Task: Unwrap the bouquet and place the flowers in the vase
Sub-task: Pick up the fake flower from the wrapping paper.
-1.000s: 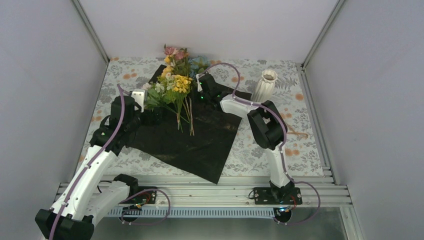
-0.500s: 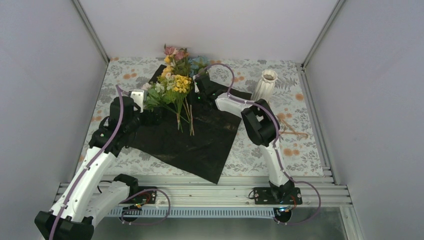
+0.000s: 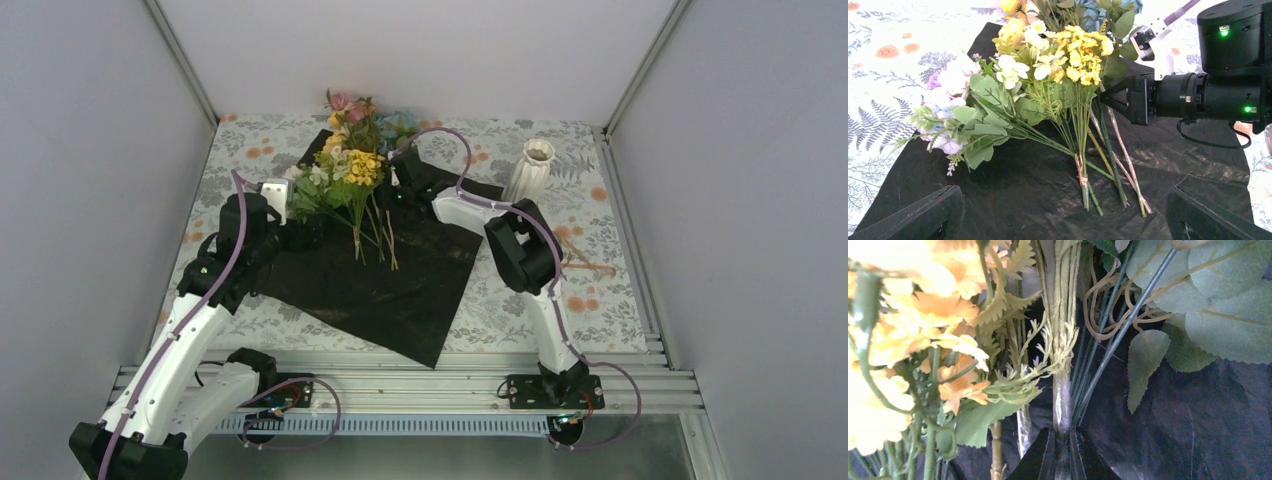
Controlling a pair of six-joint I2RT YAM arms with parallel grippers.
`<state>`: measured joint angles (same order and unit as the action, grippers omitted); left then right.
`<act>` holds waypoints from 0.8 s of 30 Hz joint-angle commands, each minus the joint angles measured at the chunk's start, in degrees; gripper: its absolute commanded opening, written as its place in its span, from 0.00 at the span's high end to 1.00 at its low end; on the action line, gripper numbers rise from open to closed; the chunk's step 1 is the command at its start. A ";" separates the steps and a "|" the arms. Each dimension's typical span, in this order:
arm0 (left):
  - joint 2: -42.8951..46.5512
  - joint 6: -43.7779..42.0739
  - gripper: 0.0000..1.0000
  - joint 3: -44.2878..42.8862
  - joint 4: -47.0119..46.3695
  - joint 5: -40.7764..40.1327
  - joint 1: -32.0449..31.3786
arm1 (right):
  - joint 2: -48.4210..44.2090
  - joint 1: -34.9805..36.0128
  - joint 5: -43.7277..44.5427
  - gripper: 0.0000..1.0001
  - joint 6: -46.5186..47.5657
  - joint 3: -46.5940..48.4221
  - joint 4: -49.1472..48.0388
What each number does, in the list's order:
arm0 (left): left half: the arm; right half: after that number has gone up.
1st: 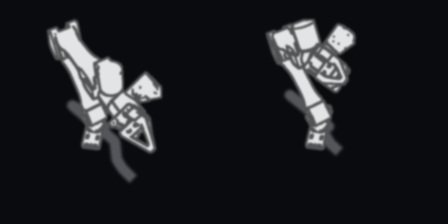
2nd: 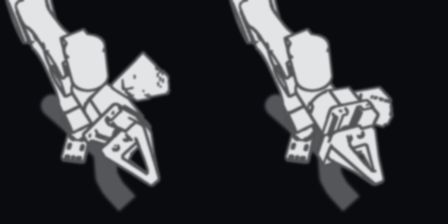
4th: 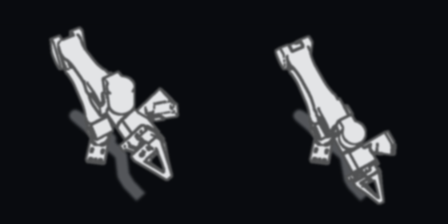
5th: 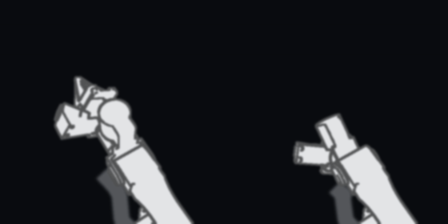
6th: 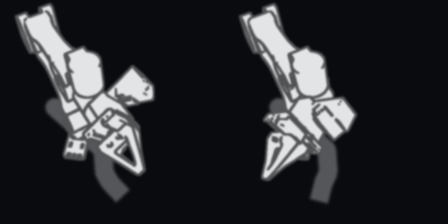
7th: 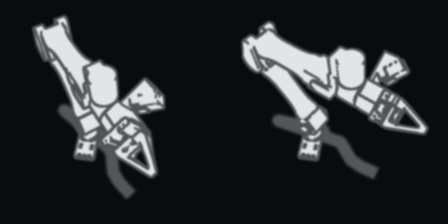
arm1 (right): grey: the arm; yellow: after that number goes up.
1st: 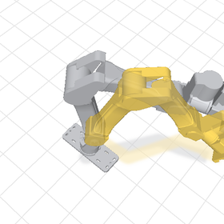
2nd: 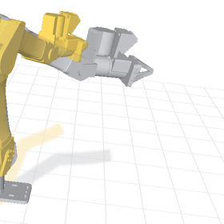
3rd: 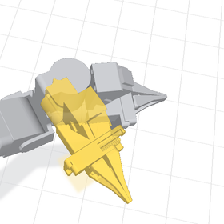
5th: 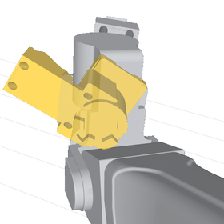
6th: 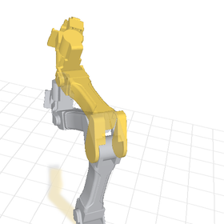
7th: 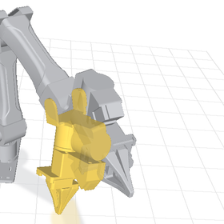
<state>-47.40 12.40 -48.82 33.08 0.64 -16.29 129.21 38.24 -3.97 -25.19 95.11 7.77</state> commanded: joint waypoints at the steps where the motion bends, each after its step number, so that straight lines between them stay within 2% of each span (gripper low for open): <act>1: 0.22 -1.07 0.00 0.48 -0.74 -0.16 -0.22 | -4.93 0.61 1.39 0.92 -0.16 -2.19 -2.92; 24: -0.06 -0.76 0.00 0.57 -0.91 -0.09 -0.22 | -18.24 0.78 6.07 0.93 -1.29 -14.84 -11.24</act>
<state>-47.53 12.40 -48.80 33.08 0.64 -16.29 115.57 38.24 -0.19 -25.93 81.71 0.12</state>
